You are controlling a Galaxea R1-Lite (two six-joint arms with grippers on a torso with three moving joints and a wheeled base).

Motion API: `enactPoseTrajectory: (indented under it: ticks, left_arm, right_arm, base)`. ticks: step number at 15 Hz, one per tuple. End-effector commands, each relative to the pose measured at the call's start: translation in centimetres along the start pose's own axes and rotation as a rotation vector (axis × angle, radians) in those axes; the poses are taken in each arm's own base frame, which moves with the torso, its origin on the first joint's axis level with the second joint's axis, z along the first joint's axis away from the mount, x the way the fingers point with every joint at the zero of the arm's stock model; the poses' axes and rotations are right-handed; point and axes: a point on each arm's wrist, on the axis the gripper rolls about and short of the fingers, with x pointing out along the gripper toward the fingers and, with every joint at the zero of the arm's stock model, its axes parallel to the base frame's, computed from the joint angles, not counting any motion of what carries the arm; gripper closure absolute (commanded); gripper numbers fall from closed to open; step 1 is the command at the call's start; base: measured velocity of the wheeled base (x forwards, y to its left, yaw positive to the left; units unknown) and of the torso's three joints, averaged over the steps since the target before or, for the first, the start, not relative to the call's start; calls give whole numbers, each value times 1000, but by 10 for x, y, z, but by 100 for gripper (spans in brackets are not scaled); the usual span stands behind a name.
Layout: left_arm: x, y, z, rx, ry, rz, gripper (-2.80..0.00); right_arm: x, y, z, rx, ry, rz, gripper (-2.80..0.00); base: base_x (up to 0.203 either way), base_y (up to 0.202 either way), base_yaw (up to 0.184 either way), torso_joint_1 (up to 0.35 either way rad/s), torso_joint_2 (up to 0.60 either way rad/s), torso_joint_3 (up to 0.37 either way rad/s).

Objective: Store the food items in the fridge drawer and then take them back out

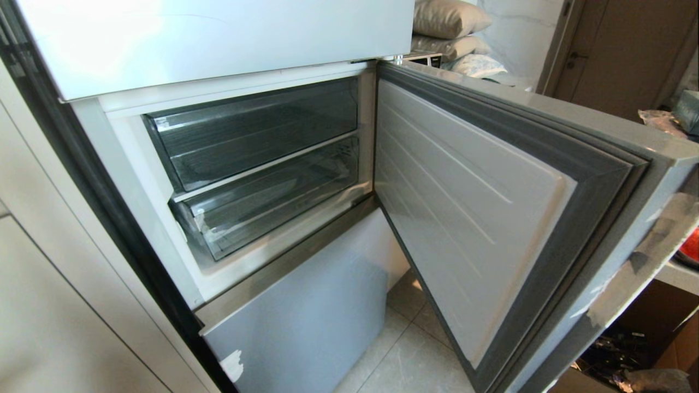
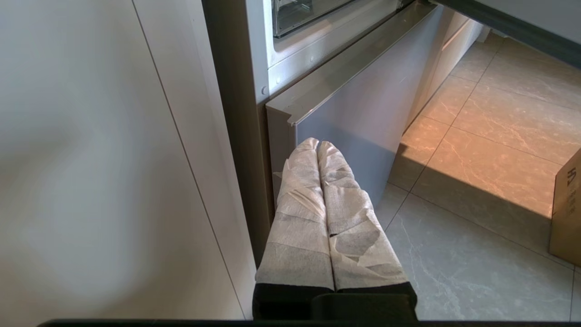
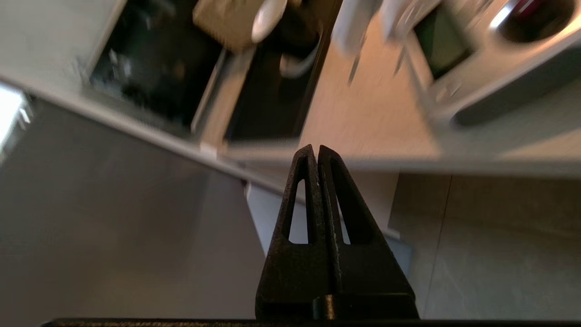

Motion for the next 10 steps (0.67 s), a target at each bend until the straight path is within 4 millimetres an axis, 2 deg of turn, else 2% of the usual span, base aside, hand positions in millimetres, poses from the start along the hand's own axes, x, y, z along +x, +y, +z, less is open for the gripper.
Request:
enactPoseTrajectory:
  ticks: [1, 4, 8, 10]
  left_arm:
    - [0, 0, 0, 0, 0, -1, 0]
    - [0, 0, 0, 0, 1, 0, 0]
    - [0, 0, 0, 0, 1, 1, 0]
    - [0, 0, 0, 0, 1, 1, 0]
  right_arm:
    - [12, 25, -48, -40, 136, 51, 0]
    - [15, 65, -109, -122, 312, 168, 0]
    - [11, 113, -170, -269, 450, 365, 0]
    - [15, 136, -204, -344, 468, 490, 0]
  base:
    - [0, 0, 0, 0, 0, 0]
    - [0, 0, 0, 0, 0, 0]
    - [0, 0, 0, 0, 0, 0]
    - [0, 0, 0, 0, 0, 0]
